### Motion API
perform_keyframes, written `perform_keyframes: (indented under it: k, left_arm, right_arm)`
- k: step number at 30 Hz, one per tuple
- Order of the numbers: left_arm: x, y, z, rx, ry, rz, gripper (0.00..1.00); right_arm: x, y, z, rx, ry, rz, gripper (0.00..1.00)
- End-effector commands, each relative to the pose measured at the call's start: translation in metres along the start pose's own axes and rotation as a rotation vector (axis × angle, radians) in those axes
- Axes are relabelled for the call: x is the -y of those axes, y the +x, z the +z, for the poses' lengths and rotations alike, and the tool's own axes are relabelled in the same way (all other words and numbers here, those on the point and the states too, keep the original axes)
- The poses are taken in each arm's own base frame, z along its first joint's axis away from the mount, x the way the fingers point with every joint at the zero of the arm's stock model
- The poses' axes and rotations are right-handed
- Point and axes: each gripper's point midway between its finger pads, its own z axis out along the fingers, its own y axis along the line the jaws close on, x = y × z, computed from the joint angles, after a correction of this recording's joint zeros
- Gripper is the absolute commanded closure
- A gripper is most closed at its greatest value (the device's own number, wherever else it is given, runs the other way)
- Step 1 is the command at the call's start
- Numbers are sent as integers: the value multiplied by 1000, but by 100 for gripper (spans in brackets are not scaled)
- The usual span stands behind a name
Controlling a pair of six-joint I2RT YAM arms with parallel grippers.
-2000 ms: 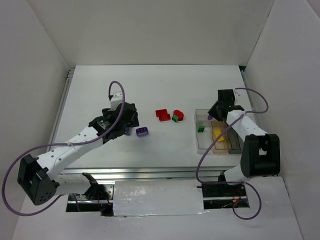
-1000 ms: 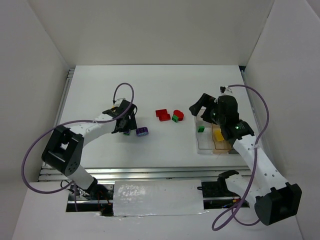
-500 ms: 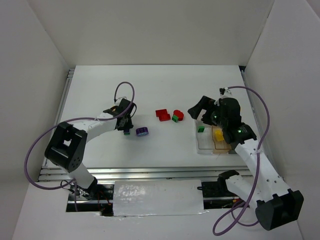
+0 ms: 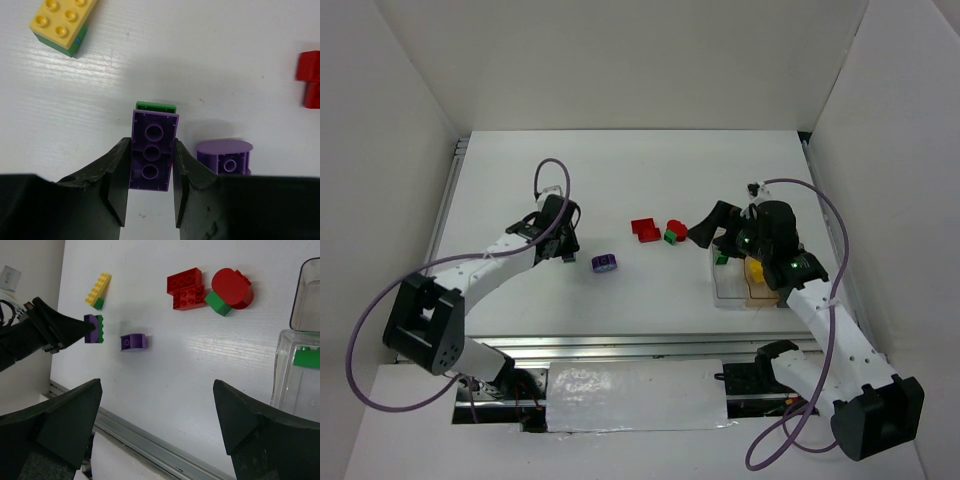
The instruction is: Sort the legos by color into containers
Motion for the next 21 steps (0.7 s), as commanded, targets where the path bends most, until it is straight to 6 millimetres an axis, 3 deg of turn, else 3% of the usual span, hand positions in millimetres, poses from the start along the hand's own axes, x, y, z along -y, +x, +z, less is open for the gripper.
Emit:
perform_keyframes:
  k: [1,4,5,7,9,11,12,13,18,21]
  left_arm:
    - [2,-16,-26,60,53,-18,100]
    - [14,-26,-50,93,153,-28,100]
    - [24,-30,-67,105,236,-32,100]
    - [40,-35,-86,133,358,-30,100]
    - [64,-34,-119,140,562,-11,100]
    - [88,-39,-153,180,767,4,100]
    - [103,-28,-176,137,913,42,100]
    - [110,-29,-194,144,996,40,100]
    - [129,-23,-258,189,1332,68,100]
    - [130,-18,-277,189,1418,77,100]
  right_arm:
    - [-20,-5,0,15,-98,-21,0]
    - [-27,0,0,-6,-150,-34,0]
    - [-27,5,1,-24,-171,-36,0]
    - [-45,19,-2,-77,-311,-66,0]
    - [-65,21,-8,-76,-449,-104,1]
    - [-81,39,-18,-132,-584,-110,1]
    - [-94,34,-23,-97,-653,-141,1]
    - [-99,43,-27,-124,-696,-129,1]
    - [-144,65,-45,-133,-883,-202,1]
    - [-165,67,-59,-103,-982,-206,1]
